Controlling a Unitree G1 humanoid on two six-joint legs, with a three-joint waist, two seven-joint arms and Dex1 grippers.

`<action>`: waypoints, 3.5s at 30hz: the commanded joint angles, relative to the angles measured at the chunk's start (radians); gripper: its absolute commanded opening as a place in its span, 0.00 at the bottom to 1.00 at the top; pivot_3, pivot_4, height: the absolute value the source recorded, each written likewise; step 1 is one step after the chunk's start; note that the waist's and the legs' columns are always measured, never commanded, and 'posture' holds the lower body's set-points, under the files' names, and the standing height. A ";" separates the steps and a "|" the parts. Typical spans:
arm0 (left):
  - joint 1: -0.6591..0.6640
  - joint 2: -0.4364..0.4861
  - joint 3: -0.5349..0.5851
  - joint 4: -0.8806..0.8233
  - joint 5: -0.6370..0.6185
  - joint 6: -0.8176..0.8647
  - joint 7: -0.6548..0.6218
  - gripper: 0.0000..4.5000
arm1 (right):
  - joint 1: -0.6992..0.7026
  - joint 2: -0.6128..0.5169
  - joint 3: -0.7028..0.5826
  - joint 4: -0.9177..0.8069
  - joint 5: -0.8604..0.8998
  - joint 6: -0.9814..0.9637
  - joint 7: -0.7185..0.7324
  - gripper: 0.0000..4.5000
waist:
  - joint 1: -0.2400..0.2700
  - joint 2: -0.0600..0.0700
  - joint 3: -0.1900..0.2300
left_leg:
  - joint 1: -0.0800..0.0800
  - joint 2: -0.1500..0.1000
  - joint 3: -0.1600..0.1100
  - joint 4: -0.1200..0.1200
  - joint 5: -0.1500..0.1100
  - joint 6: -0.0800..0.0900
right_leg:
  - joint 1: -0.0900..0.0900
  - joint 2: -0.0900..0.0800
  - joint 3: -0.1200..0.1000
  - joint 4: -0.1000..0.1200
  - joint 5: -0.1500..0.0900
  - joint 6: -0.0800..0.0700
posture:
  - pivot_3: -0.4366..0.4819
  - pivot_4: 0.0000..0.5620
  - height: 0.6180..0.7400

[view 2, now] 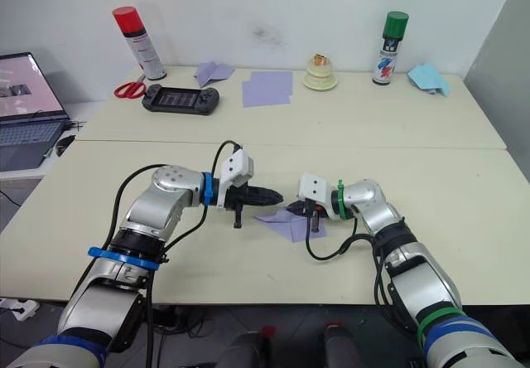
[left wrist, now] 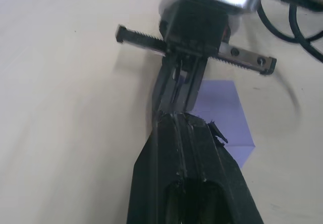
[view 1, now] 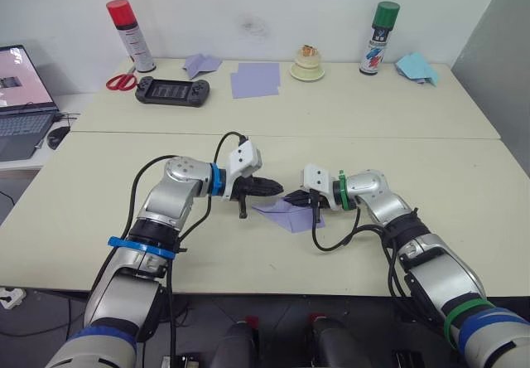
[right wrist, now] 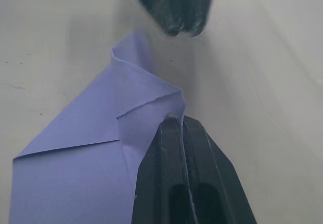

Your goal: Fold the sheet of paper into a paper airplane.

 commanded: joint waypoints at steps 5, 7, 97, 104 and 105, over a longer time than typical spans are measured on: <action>0.018 -0.008 -0.034 0.045 0.047 -0.058 0.029 0.00 | -0.001 -0.001 -0.045 -0.047 0.028 0.089 0.018 0.15 | 0.001 0.000 0.000 | 0.000 0.000 0.000 0.000 0.000 0.000 | 0.000 0.000 0.000 0.000 0.000 0.000 | 0.48 0.27 1.00; 0.013 -0.012 -0.033 0.083 0.060 -0.079 0.041 0.00 | -0.004 0.002 -0.060 -0.068 0.046 0.134 0.030 0.30 | 0.001 0.000 0.000 | 0.000 0.000 0.000 0.000 0.000 0.000 | 0.000 0.000 0.000 0.000 0.000 0.000 | 0.48 0.27 1.00; -0.078 -0.081 -0.035 0.272 0.100 -0.197 0.044 0.00 | 0.440 -0.088 -0.077 -0.689 0.041 0.272 -0.335 0.01 | 0.006 0.000 0.000 | -0.004 -0.002 -0.002 0.002 0.000 0.000 | 0.000 0.000 -0.002 -0.001 -0.002 0.004 | 0.48 0.27 1.00; -0.070 -0.084 -0.015 0.230 0.076 -0.193 0.053 0.00 | 0.435 -0.083 -0.065 -0.664 0.025 0.254 -0.328 0.01 | 0.006 0.000 0.000 | -0.004 -0.002 -0.002 0.002 0.000 0.000 | 0.000 0.000 -0.002 -0.001 0.000 0.001 | 0.48 0.27 1.00; -0.067 -0.089 -0.009 0.192 0.056 -0.171 0.047 0.00 | 0.437 -0.086 -0.061 -0.660 0.020 0.255 -0.327 0.01 | 0.006 0.000 0.000 | -0.004 -0.001 -0.002 0.002 0.000 0.000 | -0.001 0.000 -0.002 -0.001 0.000 0.001 | 0.48 0.27 1.00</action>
